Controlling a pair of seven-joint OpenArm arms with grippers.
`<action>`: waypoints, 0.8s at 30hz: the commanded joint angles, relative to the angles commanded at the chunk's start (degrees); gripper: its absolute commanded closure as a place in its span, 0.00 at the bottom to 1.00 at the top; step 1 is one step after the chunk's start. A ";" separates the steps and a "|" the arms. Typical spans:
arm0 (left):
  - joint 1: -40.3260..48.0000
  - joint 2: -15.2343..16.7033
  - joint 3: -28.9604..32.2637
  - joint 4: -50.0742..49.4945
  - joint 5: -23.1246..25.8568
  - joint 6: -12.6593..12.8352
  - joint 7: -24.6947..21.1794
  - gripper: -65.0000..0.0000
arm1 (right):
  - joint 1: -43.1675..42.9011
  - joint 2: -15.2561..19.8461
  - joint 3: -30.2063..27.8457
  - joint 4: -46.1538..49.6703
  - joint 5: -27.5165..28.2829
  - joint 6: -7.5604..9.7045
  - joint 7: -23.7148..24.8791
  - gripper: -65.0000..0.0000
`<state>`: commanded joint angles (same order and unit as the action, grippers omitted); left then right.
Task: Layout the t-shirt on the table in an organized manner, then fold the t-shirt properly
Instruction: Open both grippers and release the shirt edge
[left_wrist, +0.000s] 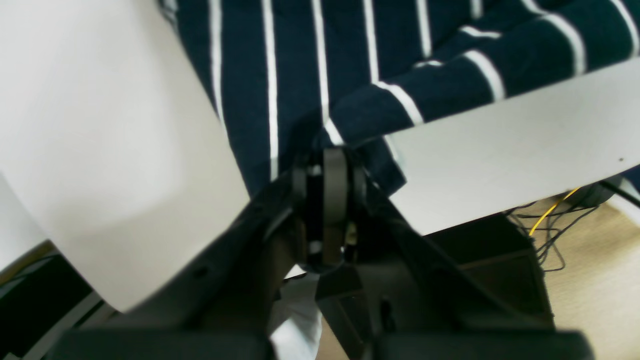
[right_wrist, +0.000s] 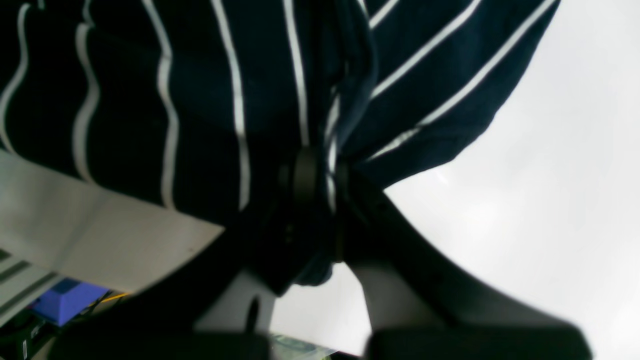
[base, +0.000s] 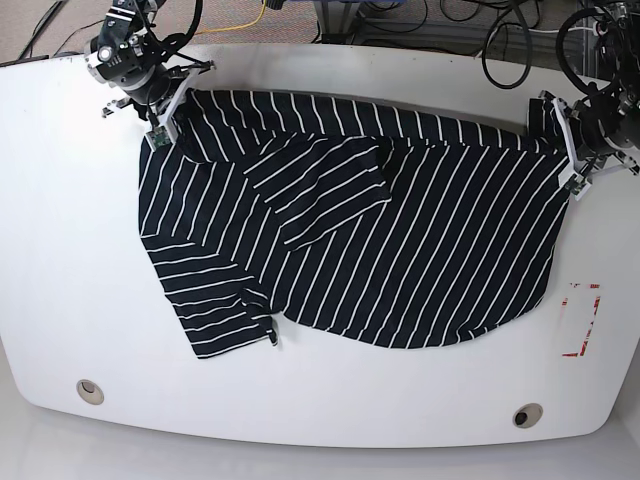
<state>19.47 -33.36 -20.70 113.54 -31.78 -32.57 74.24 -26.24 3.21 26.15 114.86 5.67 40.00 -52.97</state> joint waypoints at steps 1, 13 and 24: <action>0.00 0.00 0.09 0.00 0.00 0.00 0.00 0.98 | 0.00 0.00 0.00 0.00 0.00 0.00 0.00 0.74; -0.18 0.09 3.08 0.09 -0.35 0.00 0.09 0.68 | -0.53 -1.14 2.02 0.26 0.35 0.00 0.00 0.32; -2.64 0.26 3.08 0.35 -0.97 -0.09 1.05 0.35 | 0.79 -1.14 3.96 0.44 0.35 0.00 0.00 0.32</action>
<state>16.84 -33.10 -17.63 113.89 -32.75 -32.66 75.30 -25.45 2.07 30.11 115.30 6.02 40.00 -52.97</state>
